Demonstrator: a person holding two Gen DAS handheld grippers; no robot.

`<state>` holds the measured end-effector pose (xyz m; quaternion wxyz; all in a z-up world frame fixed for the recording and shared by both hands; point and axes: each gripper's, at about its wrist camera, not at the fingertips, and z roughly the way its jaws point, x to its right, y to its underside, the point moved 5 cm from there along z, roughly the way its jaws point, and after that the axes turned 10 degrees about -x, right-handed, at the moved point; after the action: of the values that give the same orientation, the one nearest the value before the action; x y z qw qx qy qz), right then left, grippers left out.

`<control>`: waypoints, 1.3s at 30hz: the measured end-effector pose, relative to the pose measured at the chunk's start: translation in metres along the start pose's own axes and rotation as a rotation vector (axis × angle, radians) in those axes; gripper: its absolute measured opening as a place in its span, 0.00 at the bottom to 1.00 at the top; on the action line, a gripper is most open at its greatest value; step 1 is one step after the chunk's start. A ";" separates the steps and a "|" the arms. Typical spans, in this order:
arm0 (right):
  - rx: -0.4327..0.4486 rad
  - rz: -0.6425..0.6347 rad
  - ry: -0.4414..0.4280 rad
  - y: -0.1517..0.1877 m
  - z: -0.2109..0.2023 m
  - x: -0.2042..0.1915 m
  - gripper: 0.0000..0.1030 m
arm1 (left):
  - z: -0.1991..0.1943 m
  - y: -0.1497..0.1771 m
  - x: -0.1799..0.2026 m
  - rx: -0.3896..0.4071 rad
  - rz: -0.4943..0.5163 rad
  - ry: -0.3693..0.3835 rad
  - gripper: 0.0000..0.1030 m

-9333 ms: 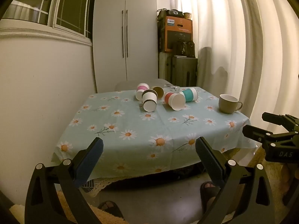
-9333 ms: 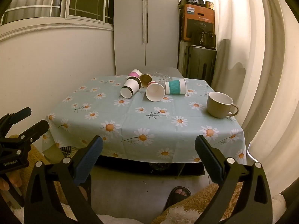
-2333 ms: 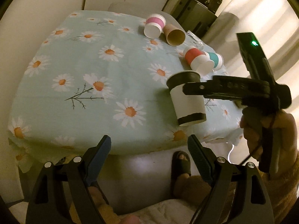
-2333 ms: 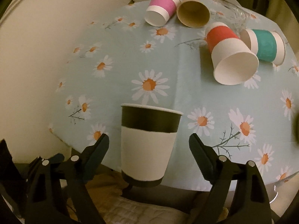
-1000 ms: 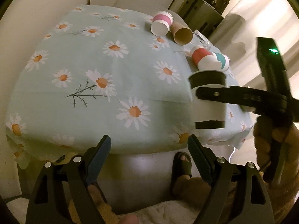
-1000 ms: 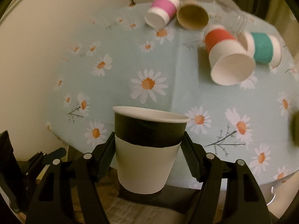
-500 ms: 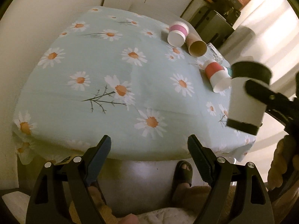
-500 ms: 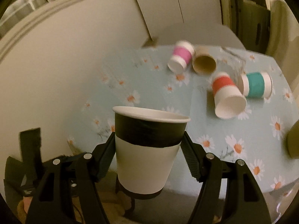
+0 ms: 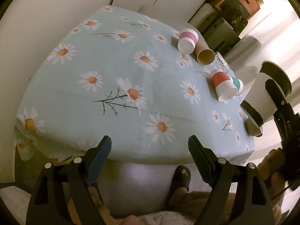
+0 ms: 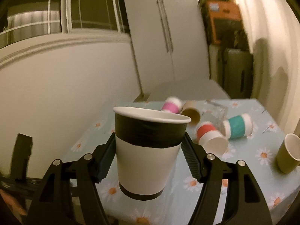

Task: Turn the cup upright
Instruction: 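Roll the right tool to turn the cup rim-up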

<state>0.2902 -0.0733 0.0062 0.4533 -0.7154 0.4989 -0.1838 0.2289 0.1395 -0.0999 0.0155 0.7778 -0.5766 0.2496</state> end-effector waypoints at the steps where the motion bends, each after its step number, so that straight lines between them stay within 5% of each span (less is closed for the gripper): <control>1: 0.030 -0.017 0.014 0.003 0.000 -0.001 0.66 | 0.000 0.000 -0.001 0.000 -0.002 0.001 0.79; 19: 0.294 -0.113 0.266 0.063 0.020 -0.005 0.66 | 0.007 -0.001 -0.007 -0.016 -0.017 -0.007 0.79; 39: 0.230 -0.140 0.324 0.109 0.062 -0.003 0.66 | 0.014 0.001 -0.010 -0.043 -0.021 -0.030 0.79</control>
<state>0.2732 -0.0521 -0.1165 0.4320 -0.6529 0.4902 -0.3833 0.2313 0.1438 -0.1163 0.0264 0.7870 -0.5738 0.2252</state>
